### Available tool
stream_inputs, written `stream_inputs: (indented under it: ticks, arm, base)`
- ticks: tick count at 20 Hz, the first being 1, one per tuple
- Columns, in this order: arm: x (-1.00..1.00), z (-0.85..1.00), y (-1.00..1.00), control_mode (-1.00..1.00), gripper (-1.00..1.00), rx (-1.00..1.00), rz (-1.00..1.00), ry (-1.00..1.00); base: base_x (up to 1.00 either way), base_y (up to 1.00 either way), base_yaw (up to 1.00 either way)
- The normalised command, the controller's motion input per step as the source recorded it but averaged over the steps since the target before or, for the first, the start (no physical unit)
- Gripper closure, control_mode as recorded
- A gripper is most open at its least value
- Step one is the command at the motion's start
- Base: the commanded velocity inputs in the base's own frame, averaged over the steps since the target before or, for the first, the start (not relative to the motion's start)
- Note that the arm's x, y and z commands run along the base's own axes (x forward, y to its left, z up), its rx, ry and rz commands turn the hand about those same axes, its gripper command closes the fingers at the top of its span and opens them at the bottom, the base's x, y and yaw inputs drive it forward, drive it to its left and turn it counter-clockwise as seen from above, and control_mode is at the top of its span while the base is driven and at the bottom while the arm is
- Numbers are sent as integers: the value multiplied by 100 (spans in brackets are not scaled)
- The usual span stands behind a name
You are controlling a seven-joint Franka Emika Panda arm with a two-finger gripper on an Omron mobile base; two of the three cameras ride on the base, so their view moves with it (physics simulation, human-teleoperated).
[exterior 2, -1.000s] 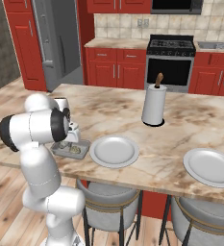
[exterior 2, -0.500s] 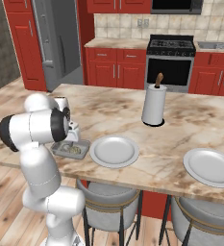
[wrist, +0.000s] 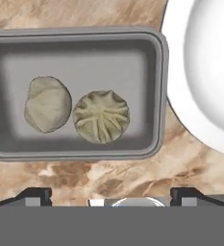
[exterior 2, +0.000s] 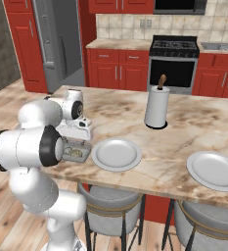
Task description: Place two dumplings into each of the tupperware containers and then place the containers in the fridge.
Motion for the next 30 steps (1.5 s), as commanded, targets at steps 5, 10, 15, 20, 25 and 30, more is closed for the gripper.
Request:
stream_inputs:
  ticks: [5, 10, 15, 20, 25, 30]
  arm:
    - [-21, -6, -71, -100, -100, 10, -7, -2]
    - [23, -24, 0, -100, -100, 1, -1, -12]
    - [27, -40, 0, -100, -100, -1, -1, -7]
    - [22, -47, -4, -100, -100, -1, -1, -9]
    - [1, -42, -6, -100, -100, 0, 0, -7]
    - [-4, -17, 0, -100, -100, 0, -2, -2]
  base:
    - [0, 0, 0]
    - [0, 0, 0]
    - [0, 0, 0]
    - [0, 0, 0]
    - [0, 0, 0]
    - [0, 0, 0]
